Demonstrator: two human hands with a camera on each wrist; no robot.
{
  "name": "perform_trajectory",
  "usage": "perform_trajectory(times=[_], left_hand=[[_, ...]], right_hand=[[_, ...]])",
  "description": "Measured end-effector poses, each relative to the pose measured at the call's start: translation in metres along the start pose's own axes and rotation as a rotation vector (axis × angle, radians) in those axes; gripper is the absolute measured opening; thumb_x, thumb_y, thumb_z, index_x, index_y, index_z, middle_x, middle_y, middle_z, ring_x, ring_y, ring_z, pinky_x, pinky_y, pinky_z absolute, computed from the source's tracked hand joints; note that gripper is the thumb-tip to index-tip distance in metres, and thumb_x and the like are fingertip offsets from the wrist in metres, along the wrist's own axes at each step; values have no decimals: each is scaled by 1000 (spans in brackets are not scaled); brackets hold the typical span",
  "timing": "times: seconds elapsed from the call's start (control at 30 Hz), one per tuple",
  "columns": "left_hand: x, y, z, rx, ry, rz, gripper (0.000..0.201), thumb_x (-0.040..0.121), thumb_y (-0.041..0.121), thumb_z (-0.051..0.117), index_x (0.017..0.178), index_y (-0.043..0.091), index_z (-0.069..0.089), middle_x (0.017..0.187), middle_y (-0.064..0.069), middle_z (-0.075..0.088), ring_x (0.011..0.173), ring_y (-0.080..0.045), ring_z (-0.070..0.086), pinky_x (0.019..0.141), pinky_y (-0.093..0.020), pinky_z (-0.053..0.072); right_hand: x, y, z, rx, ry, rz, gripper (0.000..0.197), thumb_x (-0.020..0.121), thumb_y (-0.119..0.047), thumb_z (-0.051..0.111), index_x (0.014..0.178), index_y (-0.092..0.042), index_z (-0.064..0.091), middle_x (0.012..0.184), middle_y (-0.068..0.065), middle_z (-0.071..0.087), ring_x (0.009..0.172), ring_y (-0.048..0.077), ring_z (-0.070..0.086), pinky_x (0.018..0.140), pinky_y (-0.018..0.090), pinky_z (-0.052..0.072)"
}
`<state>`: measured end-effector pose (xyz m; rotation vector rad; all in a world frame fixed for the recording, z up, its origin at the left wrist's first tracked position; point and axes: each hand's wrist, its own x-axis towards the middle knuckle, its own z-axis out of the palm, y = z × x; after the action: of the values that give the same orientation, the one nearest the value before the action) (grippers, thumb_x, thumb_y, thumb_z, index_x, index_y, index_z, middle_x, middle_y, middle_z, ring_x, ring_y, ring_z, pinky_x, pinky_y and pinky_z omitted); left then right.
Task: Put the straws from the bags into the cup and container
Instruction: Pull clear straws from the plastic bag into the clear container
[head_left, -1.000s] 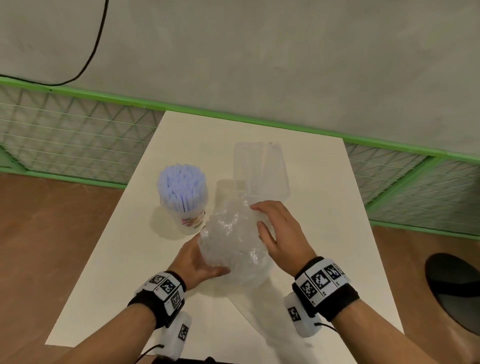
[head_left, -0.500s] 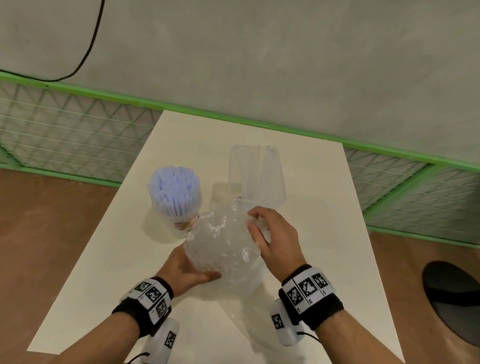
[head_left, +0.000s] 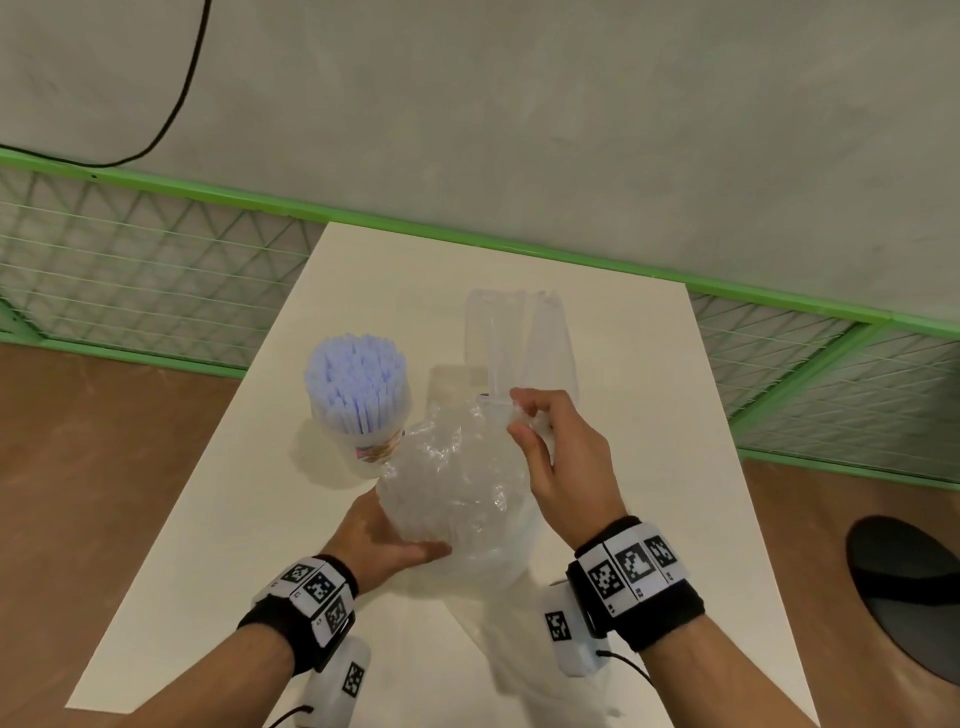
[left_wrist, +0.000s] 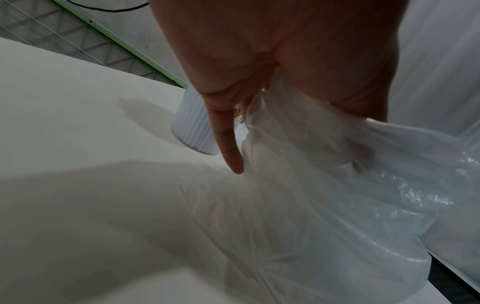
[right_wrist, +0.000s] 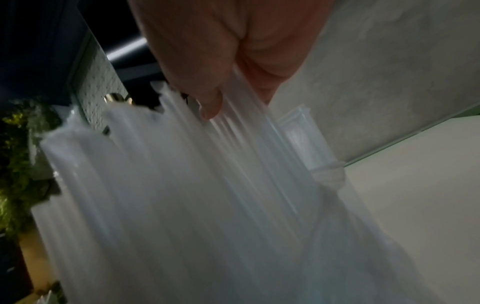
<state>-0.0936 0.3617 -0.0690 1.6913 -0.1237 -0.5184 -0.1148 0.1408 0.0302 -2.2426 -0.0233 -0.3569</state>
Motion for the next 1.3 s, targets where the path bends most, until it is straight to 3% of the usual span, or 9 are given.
perform_trajectory(times=[0.1, 0.3, 0.47, 0.63, 0.73, 0.9, 1.0, 1.2, 1.3], left_hand=[[-1, 2, 1, 13, 7, -8, 80, 47, 30, 97, 119, 26, 62, 113, 10, 72, 108, -8, 67, 98, -42, 52], [-1, 2, 3, 2, 19, -24, 77, 48, 26, 96, 118, 23, 63, 111, 7, 73, 107, -11, 68, 98, -43, 52], [-1, 3, 4, -5, 24, -33, 72, 55, 12, 96, 117, 25, 63, 111, 8, 73, 106, -9, 68, 98, -43, 53], [-1, 3, 3, -13, 22, -35, 74, 52, 20, 97, 116, 29, 63, 112, 9, 73, 108, -11, 67, 98, -45, 52], [-2, 2, 3, -12, 20, -30, 73, 50, 23, 97, 116, 29, 63, 112, 8, 73, 108, -12, 67, 98, -45, 52], [0, 2, 3, 3, 21, -22, 70, 55, 12, 95, 116, 27, 63, 111, 8, 73, 106, -10, 68, 98, -43, 53], [-1, 4, 3, 12, 11, -20, 69, 55, 14, 95, 116, 26, 64, 110, 9, 73, 105, -9, 68, 97, -42, 53], [-1, 3, 3, 4, 7, -32, 69, 56, 15, 95, 117, 23, 64, 111, 6, 74, 106, -11, 68, 97, -42, 53], [-2, 3, 3, -8, 19, -42, 66, 57, 8, 94, 113, 24, 64, 108, 9, 74, 103, -8, 69, 97, -39, 53]], right_hand=[[5, -6, -4, 45, 6, -47, 23, 101, -13, 50, 119, -26, 49, 99, -13, 64, 94, 14, 66, 81, 25, 51], [14, -13, -9, -27, 13, -222, 29, 99, -5, 54, 122, -18, 64, 103, -3, 64, 100, 1, 59, 89, 10, 42], [22, -14, -12, -85, 10, -220, 16, 91, -24, 70, 107, -20, 68, 103, -9, 67, 99, -3, 59, 89, 4, 38], [33, -24, -25, -127, 64, -240, 22, 89, -21, 73, 109, -18, 67, 100, -20, 64, 97, -5, 57, 86, 1, 37], [41, -29, -35, -124, 104, -282, 25, 87, -20, 74, 112, -17, 67, 101, -16, 67, 95, 1, 63, 86, 5, 42], [57, -31, -46, -79, 201, -230, 27, 82, -22, 78, 107, -19, 68, 88, -30, 57, 82, -15, 54, 77, 2, 37], [59, -29, -38, -29, 183, -199, 21, 89, -18, 70, 109, -19, 64, 95, -28, 55, 89, -7, 54, 80, 6, 37], [59, -29, -20, 17, 202, -159, 13, 93, -21, 64, 106, -23, 62, 91, -8, 60, 85, 19, 66, 79, 32, 50], [61, -37, -24, 32, 243, -193, 16, 92, -22, 68, 107, -20, 65, 92, -7, 65, 82, 16, 70, 80, 27, 53]])
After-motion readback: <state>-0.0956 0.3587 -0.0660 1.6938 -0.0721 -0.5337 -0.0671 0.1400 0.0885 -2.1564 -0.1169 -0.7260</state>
